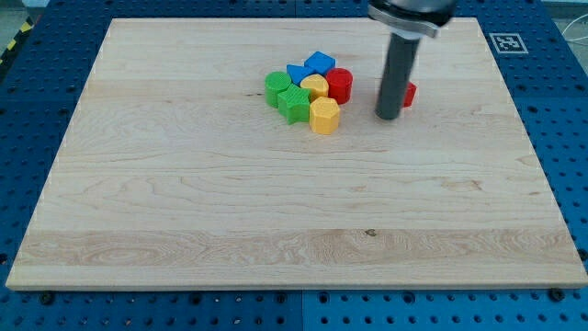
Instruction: Point at the red star
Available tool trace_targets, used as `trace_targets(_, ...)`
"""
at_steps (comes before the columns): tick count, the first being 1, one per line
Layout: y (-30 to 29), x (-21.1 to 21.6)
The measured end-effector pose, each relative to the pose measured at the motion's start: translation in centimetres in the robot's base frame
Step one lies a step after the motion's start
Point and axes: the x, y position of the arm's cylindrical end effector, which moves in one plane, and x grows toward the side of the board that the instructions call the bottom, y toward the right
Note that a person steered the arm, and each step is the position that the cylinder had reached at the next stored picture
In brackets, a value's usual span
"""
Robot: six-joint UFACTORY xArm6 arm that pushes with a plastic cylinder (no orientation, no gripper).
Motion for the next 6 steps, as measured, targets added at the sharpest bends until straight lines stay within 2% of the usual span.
trace_targets(1, 4.2, 2.2)
trace_targets(2, 7.4, 2.3)
trace_targets(4, 7.4, -4.5)
trace_targets(6, 6.9, -5.2)
